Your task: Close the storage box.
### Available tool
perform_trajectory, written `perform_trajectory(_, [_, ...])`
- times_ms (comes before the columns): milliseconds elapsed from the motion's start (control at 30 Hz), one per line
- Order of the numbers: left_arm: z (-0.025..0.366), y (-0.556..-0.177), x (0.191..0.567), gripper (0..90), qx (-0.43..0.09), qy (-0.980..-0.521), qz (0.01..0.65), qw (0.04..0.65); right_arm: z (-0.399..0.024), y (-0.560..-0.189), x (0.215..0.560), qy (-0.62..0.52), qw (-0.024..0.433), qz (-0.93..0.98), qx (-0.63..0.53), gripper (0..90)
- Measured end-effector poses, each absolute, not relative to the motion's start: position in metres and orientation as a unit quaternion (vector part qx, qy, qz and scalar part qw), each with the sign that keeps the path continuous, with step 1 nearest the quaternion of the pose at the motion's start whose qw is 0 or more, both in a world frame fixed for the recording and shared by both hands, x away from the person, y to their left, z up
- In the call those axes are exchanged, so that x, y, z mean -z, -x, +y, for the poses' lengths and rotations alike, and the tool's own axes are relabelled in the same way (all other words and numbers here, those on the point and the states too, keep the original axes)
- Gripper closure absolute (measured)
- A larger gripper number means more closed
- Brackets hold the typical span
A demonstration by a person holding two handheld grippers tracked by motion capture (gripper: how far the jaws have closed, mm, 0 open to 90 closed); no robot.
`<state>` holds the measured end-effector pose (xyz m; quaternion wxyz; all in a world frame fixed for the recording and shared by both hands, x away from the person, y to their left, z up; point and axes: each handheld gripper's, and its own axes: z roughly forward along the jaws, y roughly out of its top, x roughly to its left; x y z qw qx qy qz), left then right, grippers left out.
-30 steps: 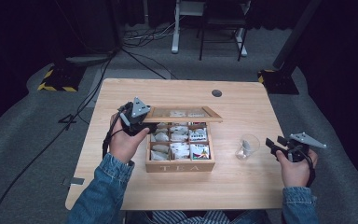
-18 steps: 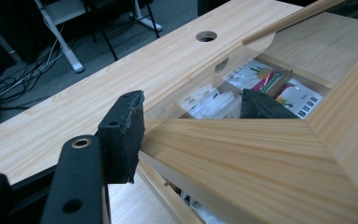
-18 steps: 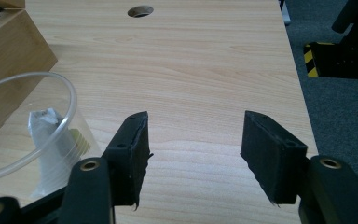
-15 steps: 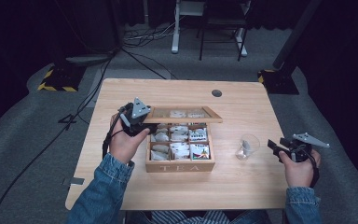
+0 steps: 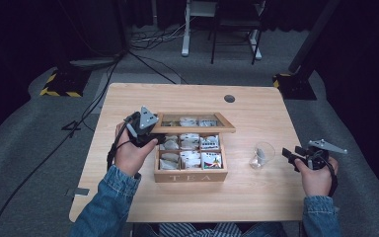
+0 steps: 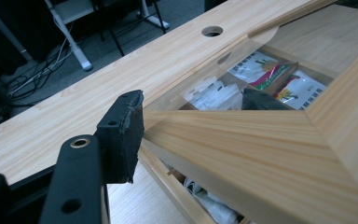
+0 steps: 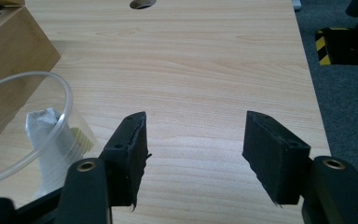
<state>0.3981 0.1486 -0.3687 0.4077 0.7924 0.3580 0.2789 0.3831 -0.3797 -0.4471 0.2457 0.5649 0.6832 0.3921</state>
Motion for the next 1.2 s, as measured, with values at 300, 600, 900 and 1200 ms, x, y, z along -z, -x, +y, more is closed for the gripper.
perform_trajectory(300, [0.152,-0.389,0.372,37.4,-0.256,-0.796,0.384,0.391,-0.374,-0.392,0.447,-0.561,0.234,0.688,-0.396,40.6])
perform_trajectory(600, [0.156,-0.382,0.378,37.5,-0.232,-0.798,0.396,0.391,-0.374,-0.403,0.45,-0.561,0.228,0.69,-0.396,40.2])
perform_trajectory(900, [0.16,-0.374,0.383,39.4,-0.226,-0.8,0.403,0.383,-0.37,-0.412,0.451,-0.56,0.222,0.691,-0.399,40.1])
perform_trajectory(1200, [0.16,-0.368,0.389,42.5,-0.218,-0.81,0.4,0.368,-0.365,-0.419,0.447,-0.554,0.223,0.691,-0.407,40.1])
